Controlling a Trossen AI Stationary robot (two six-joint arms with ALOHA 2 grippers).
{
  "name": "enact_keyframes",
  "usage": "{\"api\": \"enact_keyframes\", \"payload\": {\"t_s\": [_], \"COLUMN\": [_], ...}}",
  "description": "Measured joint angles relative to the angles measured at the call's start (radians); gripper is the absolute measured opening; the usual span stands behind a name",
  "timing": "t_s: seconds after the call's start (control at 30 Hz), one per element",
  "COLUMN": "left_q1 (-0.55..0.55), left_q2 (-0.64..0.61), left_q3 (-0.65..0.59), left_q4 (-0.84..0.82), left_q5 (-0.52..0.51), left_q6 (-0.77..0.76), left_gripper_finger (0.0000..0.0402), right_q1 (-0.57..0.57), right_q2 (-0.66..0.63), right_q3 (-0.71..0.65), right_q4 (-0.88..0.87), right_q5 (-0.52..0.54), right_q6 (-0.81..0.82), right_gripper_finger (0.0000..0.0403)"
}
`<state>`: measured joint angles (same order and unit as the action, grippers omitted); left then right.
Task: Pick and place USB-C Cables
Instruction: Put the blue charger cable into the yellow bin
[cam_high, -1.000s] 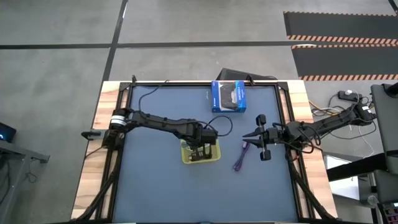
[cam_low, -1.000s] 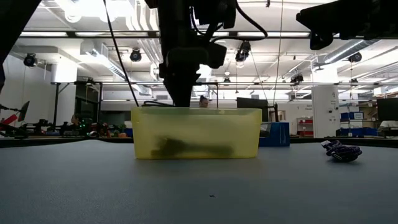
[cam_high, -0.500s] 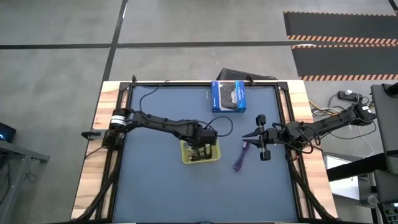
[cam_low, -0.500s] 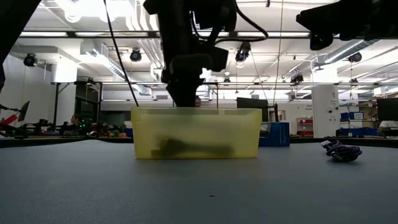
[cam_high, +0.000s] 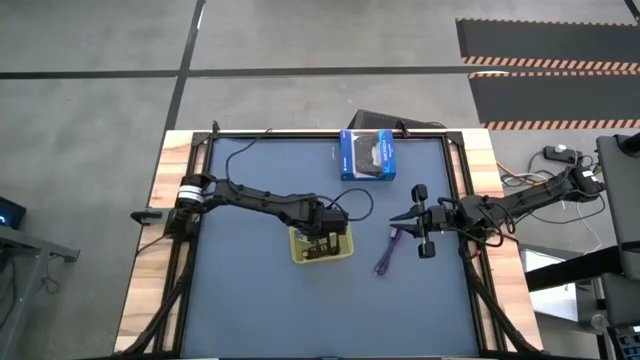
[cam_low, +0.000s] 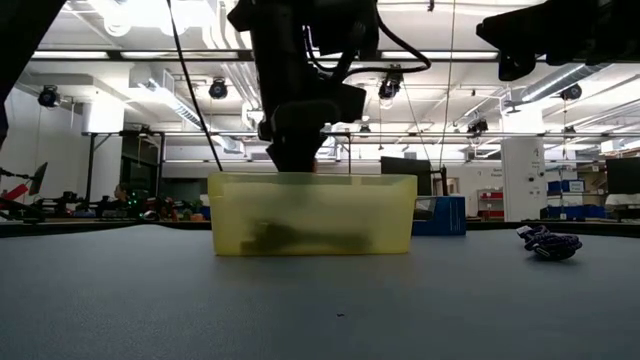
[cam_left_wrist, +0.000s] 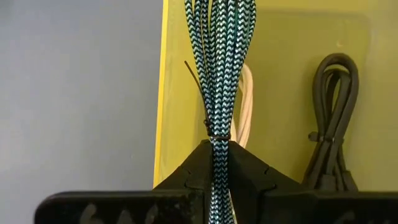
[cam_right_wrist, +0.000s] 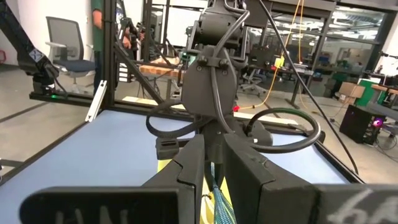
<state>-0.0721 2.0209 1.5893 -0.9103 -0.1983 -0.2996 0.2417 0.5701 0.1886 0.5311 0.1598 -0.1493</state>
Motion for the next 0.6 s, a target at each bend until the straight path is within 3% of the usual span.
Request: {"api": "enact_keyframes", "payload": {"t_s": [0.6], "left_q1": [0.0], "left_q2": [0.0], "left_q3": [-0.012], "left_q4": [0.012], "left_q5": [-0.001], "left_q6": [0.0], "left_gripper_finger": [0.0043], "right_q1": [0.0], "right_q2": [0.0], "right_q3": [0.0], "right_q4": [-0.003], "right_q5": [0.0], "right_q6": [0.0], "right_gripper_finger": [0.0047]}}
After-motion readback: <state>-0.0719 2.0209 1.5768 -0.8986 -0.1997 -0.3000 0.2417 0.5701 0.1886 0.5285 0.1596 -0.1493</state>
